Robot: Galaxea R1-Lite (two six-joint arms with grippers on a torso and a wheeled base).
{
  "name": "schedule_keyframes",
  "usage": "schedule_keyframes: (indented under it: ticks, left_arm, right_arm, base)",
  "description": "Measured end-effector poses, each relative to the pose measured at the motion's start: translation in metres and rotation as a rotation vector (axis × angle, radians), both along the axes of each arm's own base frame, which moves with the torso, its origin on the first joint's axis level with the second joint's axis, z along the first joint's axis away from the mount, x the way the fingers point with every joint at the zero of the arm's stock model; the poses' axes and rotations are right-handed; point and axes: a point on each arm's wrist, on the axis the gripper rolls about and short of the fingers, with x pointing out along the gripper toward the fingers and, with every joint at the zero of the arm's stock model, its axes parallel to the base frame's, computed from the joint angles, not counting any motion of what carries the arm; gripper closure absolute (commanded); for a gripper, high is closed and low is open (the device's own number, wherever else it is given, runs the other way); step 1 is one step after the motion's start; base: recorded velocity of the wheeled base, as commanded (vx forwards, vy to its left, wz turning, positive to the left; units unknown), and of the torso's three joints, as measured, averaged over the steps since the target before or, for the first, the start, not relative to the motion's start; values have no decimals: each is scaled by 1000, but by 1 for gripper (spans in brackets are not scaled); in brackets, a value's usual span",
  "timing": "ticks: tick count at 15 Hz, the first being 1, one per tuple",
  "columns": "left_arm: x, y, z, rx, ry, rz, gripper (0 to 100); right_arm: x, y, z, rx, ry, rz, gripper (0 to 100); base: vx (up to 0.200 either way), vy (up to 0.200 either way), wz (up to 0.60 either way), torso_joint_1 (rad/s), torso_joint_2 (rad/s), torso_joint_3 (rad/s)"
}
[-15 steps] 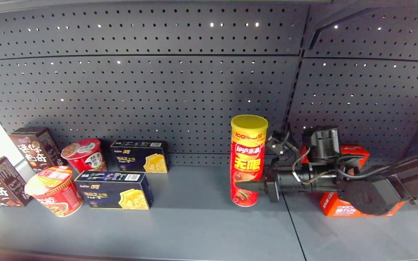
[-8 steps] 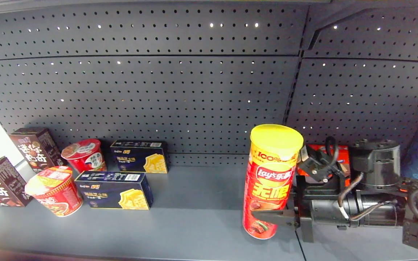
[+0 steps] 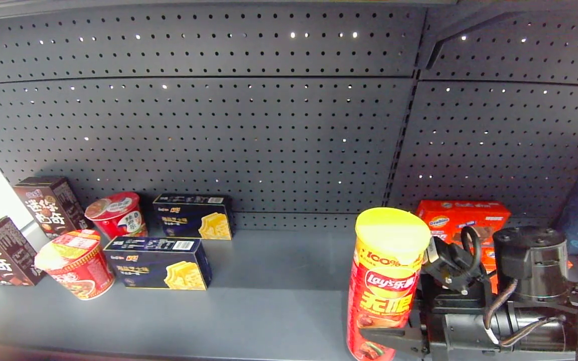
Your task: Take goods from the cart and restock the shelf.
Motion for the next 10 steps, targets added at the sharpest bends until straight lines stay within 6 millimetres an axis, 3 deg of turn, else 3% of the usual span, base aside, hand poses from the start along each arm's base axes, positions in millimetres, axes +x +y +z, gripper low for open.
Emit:
schedule_keyframes:
  ticks: [10]
  left_arm:
    - [-1,0,3,-2,-9,4,100]
  right_arm:
    - [22,10,-19,-32,48,-12,100]
  base:
    - [0,0,0,0,0,0]
